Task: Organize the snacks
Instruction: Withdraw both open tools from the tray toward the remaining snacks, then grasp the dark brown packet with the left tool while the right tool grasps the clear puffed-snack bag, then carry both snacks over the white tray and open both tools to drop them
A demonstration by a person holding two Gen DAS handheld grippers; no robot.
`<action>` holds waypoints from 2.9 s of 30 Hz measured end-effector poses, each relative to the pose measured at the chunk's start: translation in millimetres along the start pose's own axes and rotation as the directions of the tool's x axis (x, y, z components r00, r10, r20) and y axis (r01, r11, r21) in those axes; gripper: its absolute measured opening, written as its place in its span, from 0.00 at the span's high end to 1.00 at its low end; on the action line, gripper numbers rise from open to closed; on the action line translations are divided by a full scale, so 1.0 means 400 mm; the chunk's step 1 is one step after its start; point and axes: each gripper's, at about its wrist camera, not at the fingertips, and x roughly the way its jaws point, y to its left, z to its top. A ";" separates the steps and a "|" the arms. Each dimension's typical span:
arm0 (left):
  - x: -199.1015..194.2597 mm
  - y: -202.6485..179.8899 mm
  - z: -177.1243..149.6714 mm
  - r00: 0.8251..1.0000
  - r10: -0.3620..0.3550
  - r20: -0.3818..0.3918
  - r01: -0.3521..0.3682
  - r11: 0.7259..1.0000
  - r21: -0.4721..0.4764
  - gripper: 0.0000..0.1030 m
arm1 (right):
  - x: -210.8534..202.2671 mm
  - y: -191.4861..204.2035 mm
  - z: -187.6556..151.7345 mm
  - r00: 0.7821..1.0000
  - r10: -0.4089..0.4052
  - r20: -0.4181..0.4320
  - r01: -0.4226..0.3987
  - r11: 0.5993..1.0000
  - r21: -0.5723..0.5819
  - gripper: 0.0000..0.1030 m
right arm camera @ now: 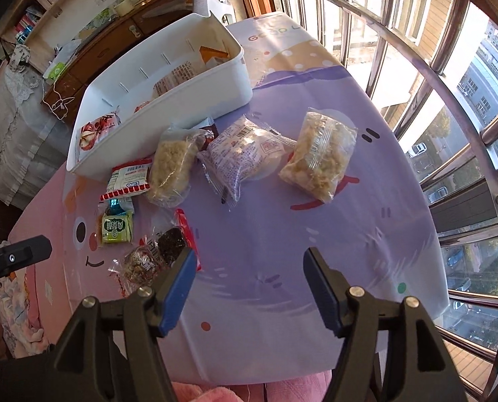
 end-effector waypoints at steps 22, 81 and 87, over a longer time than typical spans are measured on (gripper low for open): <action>0.109 -0.114 -0.066 0.999 0.036 -0.012 -0.038 0.969 -0.246 0.18 | 0.049 -0.162 0.069 0.991 0.057 -0.122 -0.071 0.992 -0.109 0.27; 0.465 -0.119 0.046 0.978 0.185 -0.094 -0.207 0.881 -0.426 0.59 | 0.222 -0.182 0.218 0.997 0.057 -0.048 -0.065 0.981 -0.184 0.54; 0.463 -0.131 0.051 0.979 0.182 -0.093 -0.205 0.884 -0.420 0.62 | 0.211 -0.178 0.207 0.997 0.047 -0.059 -0.057 0.980 -0.193 0.58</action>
